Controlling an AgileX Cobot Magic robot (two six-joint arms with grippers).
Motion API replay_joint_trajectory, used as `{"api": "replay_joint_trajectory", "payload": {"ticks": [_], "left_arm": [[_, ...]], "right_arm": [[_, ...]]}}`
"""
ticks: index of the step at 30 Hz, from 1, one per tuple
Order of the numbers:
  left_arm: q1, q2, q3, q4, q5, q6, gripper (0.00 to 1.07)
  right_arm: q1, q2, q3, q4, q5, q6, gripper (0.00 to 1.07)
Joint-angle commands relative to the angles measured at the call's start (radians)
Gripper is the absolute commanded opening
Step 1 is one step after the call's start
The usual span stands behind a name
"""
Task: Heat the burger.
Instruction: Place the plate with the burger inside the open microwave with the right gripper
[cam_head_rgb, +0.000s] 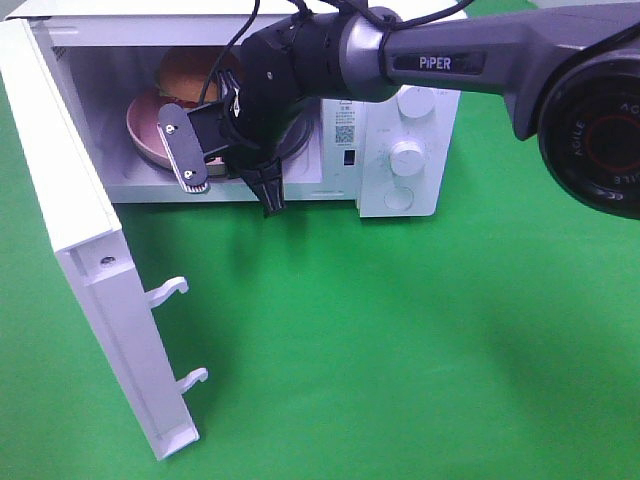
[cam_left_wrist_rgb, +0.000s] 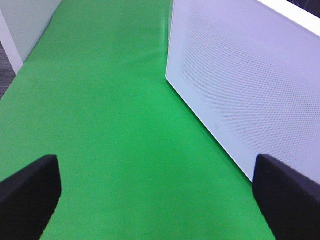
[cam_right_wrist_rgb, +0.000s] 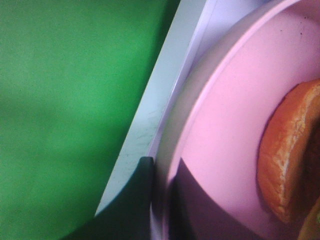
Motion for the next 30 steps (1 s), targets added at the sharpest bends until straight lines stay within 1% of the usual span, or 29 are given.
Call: {"api": "replay_joint_trajectory", "payload": {"ticks": [1, 3, 4, 5, 6, 7, 8, 10, 11, 12, 13, 14, 15, 16, 17, 25, 27, 28, 29, 30], "left_arm": [[-0.004, -0.020, 0.002, 0.000, -0.010, -0.002, 0.96], [-0.004, -0.020, 0.002, 0.000, -0.010, -0.002, 0.96], [-0.004, -0.020, 0.002, 0.000, -0.010, -0.002, 0.96], [-0.004, -0.020, 0.002, 0.000, -0.010, -0.002, 0.96], [-0.004, -0.020, 0.002, 0.000, -0.010, -0.002, 0.96], [-0.004, -0.020, 0.002, 0.000, -0.010, -0.002, 0.96], [-0.004, -0.020, 0.002, 0.000, -0.010, -0.002, 0.96], [-0.004, -0.020, 0.002, 0.000, -0.010, -0.002, 0.96], [-0.004, -0.020, 0.002, 0.000, -0.010, -0.002, 0.96], [-0.004, -0.020, 0.002, 0.000, -0.010, -0.002, 0.96], [-0.004, -0.020, 0.002, 0.000, -0.010, -0.002, 0.96], [-0.004, -0.020, 0.002, 0.000, -0.010, -0.002, 0.96], [-0.004, -0.020, 0.002, 0.000, -0.010, -0.002, 0.96], [-0.004, -0.020, 0.002, 0.000, -0.010, -0.002, 0.96], [-0.004, -0.020, 0.002, 0.000, -0.010, -0.002, 0.96], [-0.004, -0.020, 0.002, 0.000, -0.010, -0.002, 0.96], [-0.004, -0.020, 0.002, 0.000, -0.010, -0.002, 0.96], [-0.004, -0.020, 0.002, 0.000, -0.010, -0.002, 0.96], [-0.004, -0.020, 0.002, 0.000, -0.010, -0.002, 0.96], [-0.004, -0.020, 0.002, 0.000, -0.010, -0.002, 0.96]], "right_arm": [[0.002, -0.016, -0.017, -0.006, -0.073, -0.002, 0.02], [0.002, -0.007, -0.017, -0.005, -0.073, 0.019, 0.07], [0.002, -0.007, -0.017, -0.005, -0.073, 0.019, 0.07], [0.002, -0.004, -0.017, 0.005, -0.069, 0.030, 0.12], [0.002, -0.004, -0.017, 0.005, -0.069, 0.030, 0.12], [0.002, -0.002, -0.017, 0.013, -0.062, 0.030, 0.17], [0.002, -0.002, -0.017, 0.013, -0.062, 0.030, 0.17], [0.002, -0.002, -0.017, 0.012, -0.053, 0.030, 0.29], [0.002, -0.002, -0.017, 0.012, -0.053, 0.030, 0.29], [0.002, -0.002, -0.017, 0.012, -0.051, 0.030, 0.32], [0.002, -0.002, -0.017, 0.012, -0.051, 0.030, 0.32], [0.002, -0.002, -0.017, 0.012, -0.045, 0.030, 0.37], [0.002, -0.002, -0.017, 0.012, -0.045, 0.030, 0.37], [0.002, -0.002, -0.017, 0.013, -0.031, 0.030, 0.40], [0.002, -0.002, -0.017, 0.013, -0.021, 0.030, 0.41], [0.002, -0.007, -0.015, 0.013, 0.003, 0.029, 0.43], [0.005, -0.025, -0.002, 0.017, 0.003, 0.029, 0.50], [0.005, -0.025, -0.002, 0.017, 0.003, 0.029, 0.50], [0.007, -0.031, 0.007, 0.017, -0.001, 0.029, 0.53], [0.007, -0.031, 0.007, 0.017, -0.001, 0.029, 0.53]]}}
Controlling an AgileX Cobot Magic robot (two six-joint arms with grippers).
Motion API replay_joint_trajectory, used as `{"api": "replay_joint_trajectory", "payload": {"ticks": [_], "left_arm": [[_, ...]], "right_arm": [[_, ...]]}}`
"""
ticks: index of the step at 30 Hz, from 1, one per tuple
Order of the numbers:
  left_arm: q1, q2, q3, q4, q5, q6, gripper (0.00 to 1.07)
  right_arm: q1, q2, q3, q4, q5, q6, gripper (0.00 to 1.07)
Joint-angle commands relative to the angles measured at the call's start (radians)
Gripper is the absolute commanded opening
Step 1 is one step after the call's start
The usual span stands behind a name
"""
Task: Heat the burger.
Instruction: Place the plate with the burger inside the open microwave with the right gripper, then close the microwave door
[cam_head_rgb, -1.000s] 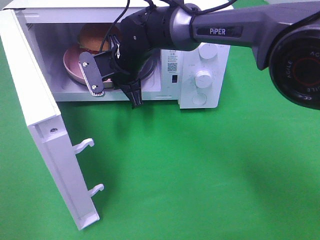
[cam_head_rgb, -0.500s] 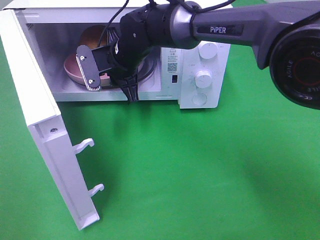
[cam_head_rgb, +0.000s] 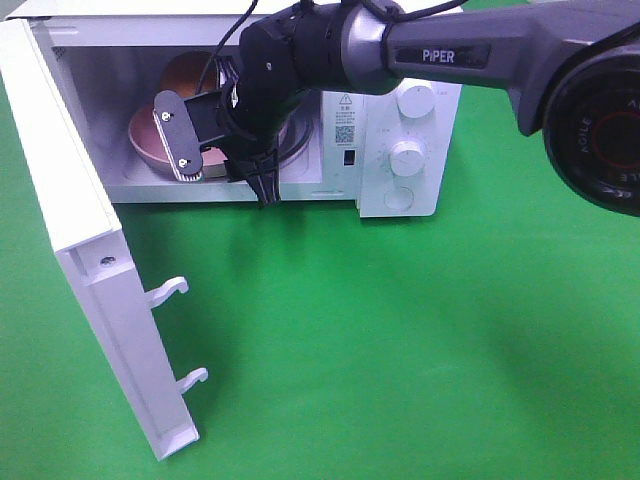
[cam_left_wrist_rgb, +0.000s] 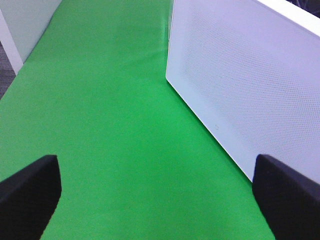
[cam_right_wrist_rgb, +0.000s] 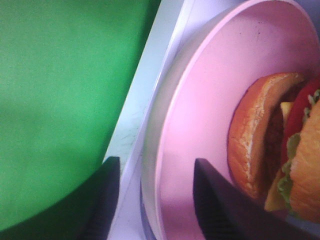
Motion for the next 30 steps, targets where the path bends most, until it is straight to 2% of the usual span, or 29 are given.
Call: {"api": "replay_joint_trajectory", "payload": {"ticks": [1, 2, 4, 8, 14, 16, 21, 23, 30], "left_arm": [[-0.004, -0.020, 0.002, 0.000, -0.010, -0.002, 0.96], [-0.004, -0.020, 0.002, 0.000, -0.010, -0.002, 0.96], [-0.004, -0.020, 0.002, 0.000, -0.010, -0.002, 0.96], [-0.004, -0.020, 0.002, 0.000, -0.010, -0.002, 0.96], [-0.004, -0.020, 0.002, 0.000, -0.010, -0.002, 0.96], [-0.004, -0.020, 0.002, 0.000, -0.010, -0.002, 0.96], [-0.004, -0.020, 0.002, 0.000, -0.010, -0.002, 0.96], [-0.004, -0.020, 0.002, 0.000, -0.010, -0.002, 0.96], [-0.004, -0.020, 0.002, 0.000, -0.010, -0.002, 0.96]], "right_arm": [[0.006, -0.041, 0.039, 0.008, -0.003, 0.003, 0.60], [0.006, -0.041, 0.039, 0.008, -0.003, 0.003, 0.60], [0.006, -0.076, 0.102, 0.007, -0.043, 0.003, 0.73], [0.006, -0.100, 0.148, 0.007, -0.067, 0.003, 0.78], [0.007, -0.139, 0.219, 0.007, -0.093, 0.003, 0.77], [0.007, -0.180, 0.282, 0.002, -0.134, 0.001, 0.77], [0.007, -0.207, 0.327, -0.001, -0.151, 0.001, 0.76], [0.011, -0.243, 0.393, -0.001, -0.185, 0.001, 0.76], [0.019, -0.300, 0.497, -0.021, -0.247, 0.030, 0.76]]}}
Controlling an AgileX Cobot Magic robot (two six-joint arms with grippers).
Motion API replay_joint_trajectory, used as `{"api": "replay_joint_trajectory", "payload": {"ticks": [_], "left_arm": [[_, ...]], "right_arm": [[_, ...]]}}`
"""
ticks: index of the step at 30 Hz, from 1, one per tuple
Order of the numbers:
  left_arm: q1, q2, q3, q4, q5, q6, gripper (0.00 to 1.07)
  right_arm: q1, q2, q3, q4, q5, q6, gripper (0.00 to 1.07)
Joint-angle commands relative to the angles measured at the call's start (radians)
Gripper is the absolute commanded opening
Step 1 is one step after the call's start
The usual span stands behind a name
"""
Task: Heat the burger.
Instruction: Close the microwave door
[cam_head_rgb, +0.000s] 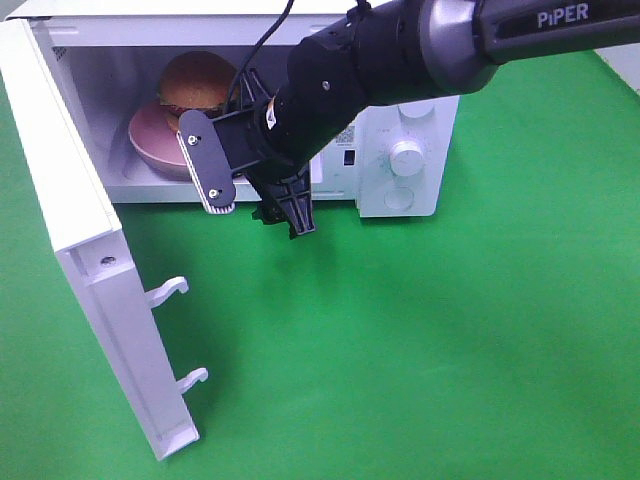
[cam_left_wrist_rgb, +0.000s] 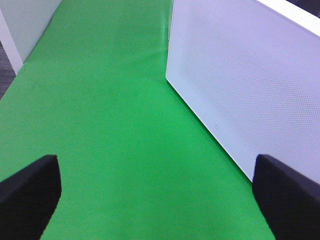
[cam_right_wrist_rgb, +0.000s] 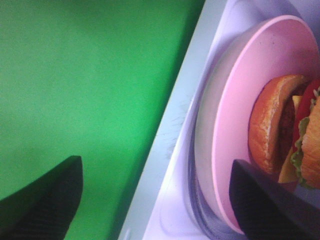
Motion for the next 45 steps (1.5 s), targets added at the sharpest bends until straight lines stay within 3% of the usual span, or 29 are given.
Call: {"api": "replay_joint_trajectory", "payload": {"ticks": [1, 18, 31, 45], "left_arm": [[-0.004, -0.020, 0.002, 0.000, -0.010, -0.002, 0.96], [-0.004, -0.020, 0.002, 0.000, -0.010, -0.002, 0.96], [-0.004, -0.020, 0.002, 0.000, -0.010, -0.002, 0.96], [-0.004, -0.020, 0.002, 0.000, -0.010, -0.002, 0.96]], "right_arm": [[0.004, -0.030, 0.037, -0.008, -0.034, 0.023, 0.76], [0.004, -0.237, 0.343, -0.014, -0.185, 0.084, 0.76], [0.004, -0.382, 0.481, -0.014, -0.203, 0.169, 0.76], [0.004, -0.553, 0.625, -0.014, -0.128, 0.797, 0.76]]}}
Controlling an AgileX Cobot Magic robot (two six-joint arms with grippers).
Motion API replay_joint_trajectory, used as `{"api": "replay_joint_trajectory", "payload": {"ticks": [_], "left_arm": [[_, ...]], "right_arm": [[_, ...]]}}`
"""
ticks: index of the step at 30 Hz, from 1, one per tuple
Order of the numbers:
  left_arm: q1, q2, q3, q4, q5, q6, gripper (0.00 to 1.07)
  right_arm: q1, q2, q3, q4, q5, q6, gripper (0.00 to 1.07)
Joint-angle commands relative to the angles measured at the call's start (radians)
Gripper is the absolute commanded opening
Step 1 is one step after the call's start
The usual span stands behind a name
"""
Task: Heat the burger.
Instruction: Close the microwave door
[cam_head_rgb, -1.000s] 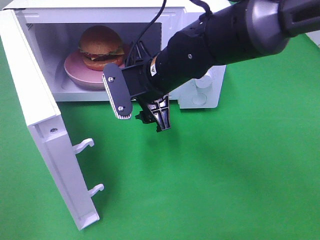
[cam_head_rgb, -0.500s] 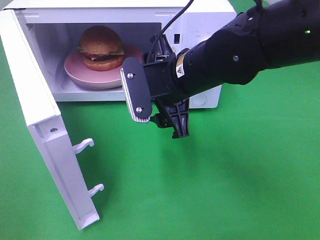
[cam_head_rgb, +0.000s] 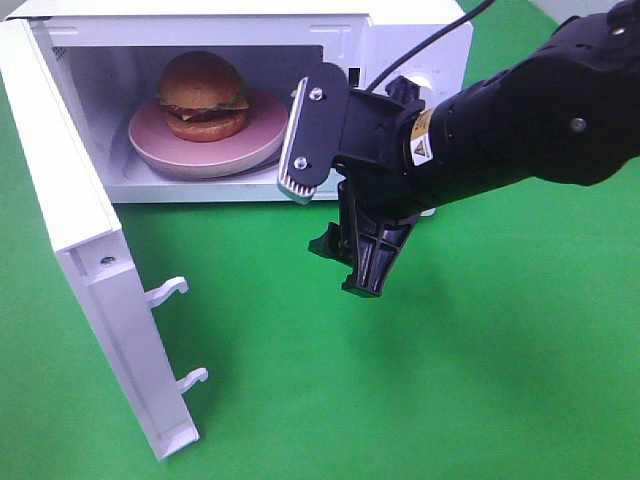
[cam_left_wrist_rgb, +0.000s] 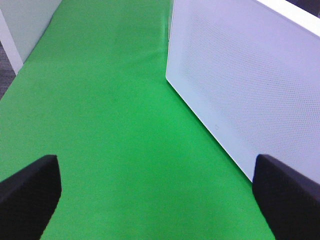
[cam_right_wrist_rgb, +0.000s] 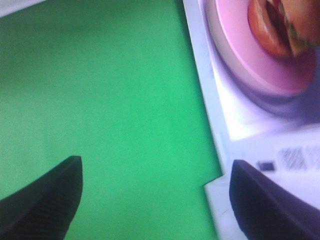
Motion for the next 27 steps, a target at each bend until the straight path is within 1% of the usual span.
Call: {"api": "replay_joint_trajectory", "payload": {"ticks": [1, 2, 4, 8, 9, 12, 14, 15, 16, 17, 19, 27], "left_arm": [[-0.004, -0.020, 0.002, 0.000, -0.010, -0.002, 0.96], [-0.004, -0.020, 0.002, 0.000, -0.010, -0.002, 0.96], [-0.004, -0.020, 0.002, 0.000, -0.010, -0.002, 0.96], [-0.004, -0.020, 0.002, 0.000, -0.010, -0.002, 0.96], [-0.004, -0.020, 0.002, 0.000, -0.010, -0.002, 0.96], [-0.004, -0.020, 0.002, 0.000, -0.010, -0.002, 0.96], [-0.004, -0.020, 0.002, 0.000, -0.010, -0.002, 0.96], [-0.004, -0.020, 0.002, 0.000, -0.010, -0.002, 0.96], [-0.004, -0.020, 0.002, 0.000, -0.010, -0.002, 0.96], [-0.004, -0.020, 0.002, 0.000, -0.010, -0.002, 0.96], [-0.004, -0.020, 0.002, 0.000, -0.010, -0.002, 0.96], [-0.004, -0.020, 0.002, 0.000, -0.010, -0.002, 0.96]], "right_arm": [[0.003, -0.067, 0.041, -0.005, 0.076, 0.266, 0.76], [0.003, -0.067, 0.041, -0.005, 0.076, 0.266, 0.76], [0.003, -0.124, 0.077, -0.006, 0.163, 0.432, 0.76], [0.003, -0.170, 0.105, -0.006, 0.233, 0.508, 0.76], [0.003, -0.196, 0.117, -0.006, 0.285, 0.540, 0.76], [0.003, -0.209, 0.120, -0.006, 0.310, 0.549, 0.76], [0.003, -0.260, 0.127, -0.006, 0.445, 0.582, 0.76], [0.003, -0.260, 0.127, -0.006, 0.445, 0.582, 0.76], [0.003, -0.286, 0.127, -0.006, 0.505, 0.590, 0.76], [0.003, -0.286, 0.127, -0.006, 0.505, 0.590, 0.76], [0.003, -0.338, 0.127, -0.006, 0.578, 0.599, 0.76], [0.003, -0.462, 0.128, -0.006, 0.687, 0.646, 0.76]]}}
